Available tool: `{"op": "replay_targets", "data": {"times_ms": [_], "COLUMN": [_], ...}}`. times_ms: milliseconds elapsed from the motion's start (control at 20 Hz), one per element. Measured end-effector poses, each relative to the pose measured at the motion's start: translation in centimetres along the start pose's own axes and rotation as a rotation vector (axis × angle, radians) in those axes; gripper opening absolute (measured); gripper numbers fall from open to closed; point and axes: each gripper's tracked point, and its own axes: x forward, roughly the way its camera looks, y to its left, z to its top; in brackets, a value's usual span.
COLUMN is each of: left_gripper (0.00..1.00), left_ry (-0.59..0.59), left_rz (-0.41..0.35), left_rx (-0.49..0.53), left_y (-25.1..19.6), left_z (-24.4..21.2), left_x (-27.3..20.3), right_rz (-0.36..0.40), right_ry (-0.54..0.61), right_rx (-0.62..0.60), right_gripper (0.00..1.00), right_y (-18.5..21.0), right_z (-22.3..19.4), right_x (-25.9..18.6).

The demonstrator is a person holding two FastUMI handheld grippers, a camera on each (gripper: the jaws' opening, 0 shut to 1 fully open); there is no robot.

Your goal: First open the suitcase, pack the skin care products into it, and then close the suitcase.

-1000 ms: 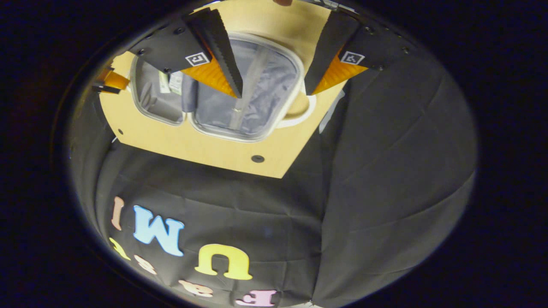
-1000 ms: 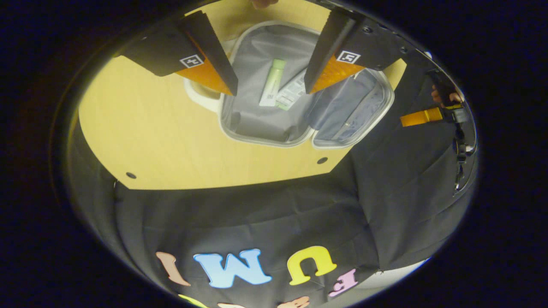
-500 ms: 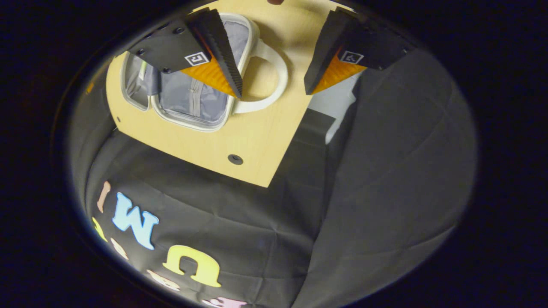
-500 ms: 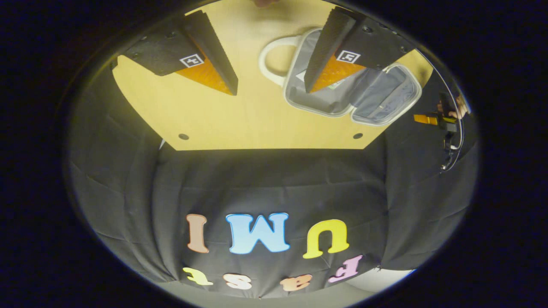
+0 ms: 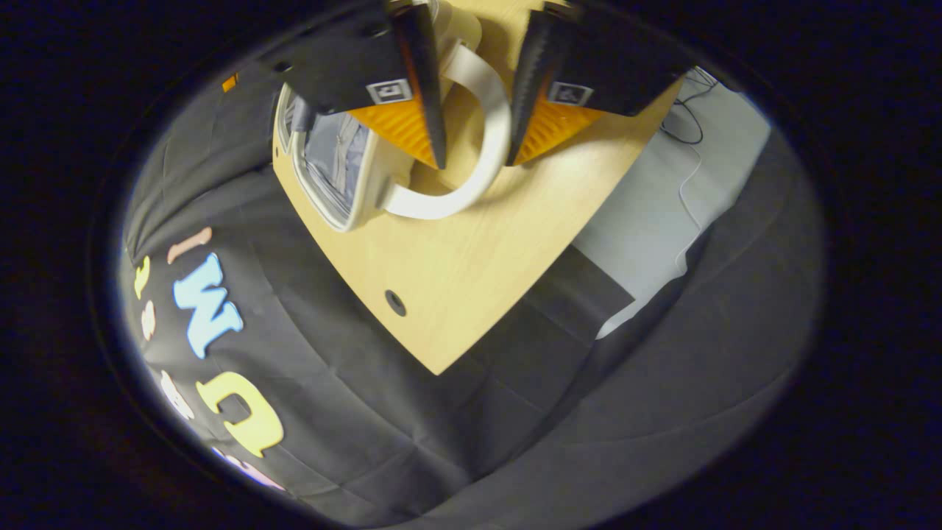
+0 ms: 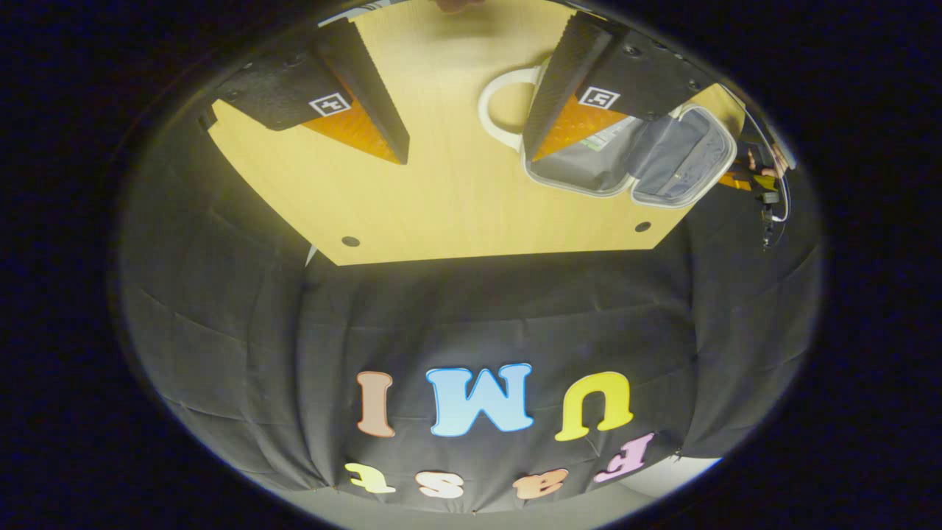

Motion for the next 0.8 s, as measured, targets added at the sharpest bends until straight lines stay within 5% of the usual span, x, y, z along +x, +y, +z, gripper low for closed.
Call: {"op": "replay_targets", "data": {"times_ms": [100,300,500,800], "left_gripper": [0.24,0.12,0.12,0.12], "left_ry": [-0.01,-0.055,-0.112,-0.246], "left_rz": [-0.026,-0.048,-0.07,-0.232], "left_rx": [-0.07,-0.073,0.0,0.138], "left_y": [0.1,-1.9,-7.0,-22.3], "left_z": [0.1,0.9,3.3,3.8], "left_x": [-0.6,-2.6,-7.0,-17.2], "right_rz": [-0.009,-0.014,0.009,0.017], "right_ry": [-0.002,0.01,-0.015,-0.109], "right_rx": [0.01,0.029,0.055,-0.026], "right_gripper": [0.96,0.95,0.95,0.95], "right_y": [-0.6,-1.5,-2.1,-5.1], "right_z": [-0.2,-1.0,-0.3,2.3], "right_x": [-0.2,-0.2,-0.3,0.0]}}
